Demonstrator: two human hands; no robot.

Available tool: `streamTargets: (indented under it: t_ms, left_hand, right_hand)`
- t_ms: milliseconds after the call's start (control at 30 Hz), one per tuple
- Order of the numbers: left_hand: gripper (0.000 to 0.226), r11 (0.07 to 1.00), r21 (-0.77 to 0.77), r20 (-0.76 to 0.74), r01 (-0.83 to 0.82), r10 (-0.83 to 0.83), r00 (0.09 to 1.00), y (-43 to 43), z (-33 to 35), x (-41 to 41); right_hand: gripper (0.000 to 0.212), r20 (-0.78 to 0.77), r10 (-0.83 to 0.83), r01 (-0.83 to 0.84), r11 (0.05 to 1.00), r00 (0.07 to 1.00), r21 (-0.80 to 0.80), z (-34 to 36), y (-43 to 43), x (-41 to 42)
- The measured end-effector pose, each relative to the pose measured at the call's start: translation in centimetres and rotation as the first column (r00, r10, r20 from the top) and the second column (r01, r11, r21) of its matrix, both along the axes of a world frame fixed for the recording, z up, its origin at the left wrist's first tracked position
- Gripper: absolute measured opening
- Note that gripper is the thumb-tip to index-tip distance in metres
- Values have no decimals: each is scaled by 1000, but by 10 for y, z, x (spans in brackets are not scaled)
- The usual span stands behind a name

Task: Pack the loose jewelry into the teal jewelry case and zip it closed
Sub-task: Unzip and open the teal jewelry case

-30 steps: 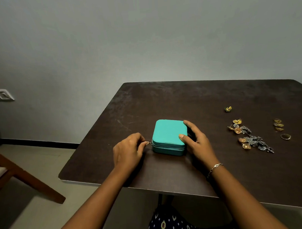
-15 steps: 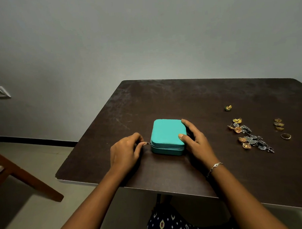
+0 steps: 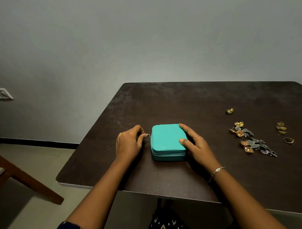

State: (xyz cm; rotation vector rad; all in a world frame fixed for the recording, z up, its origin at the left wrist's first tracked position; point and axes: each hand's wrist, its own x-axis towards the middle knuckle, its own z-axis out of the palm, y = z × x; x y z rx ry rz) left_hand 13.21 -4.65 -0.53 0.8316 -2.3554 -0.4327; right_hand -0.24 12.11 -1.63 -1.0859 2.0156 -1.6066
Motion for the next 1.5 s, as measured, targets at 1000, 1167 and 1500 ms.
streamTargets:
  t_ms: [1000, 1167, 1500]
  left_hand:
    - [91, 758, 512, 3, 404, -472, 882, 12, -3, -6]
    - [95, 757, 503, -35, 417, -464, 885, 14, -1, -6]
    - [133, 795, 521, 161, 312, -450, 879, 17, 6, -6]
  right_hand:
    - [74, -261, 329, -255, 926, 908, 279, 20, 9, -22]
    - [59, -295, 216, -165, 968, 931, 188, 40, 4, -29]
    - [78, -421, -59, 171, 957, 905, 235, 62, -38, -53]
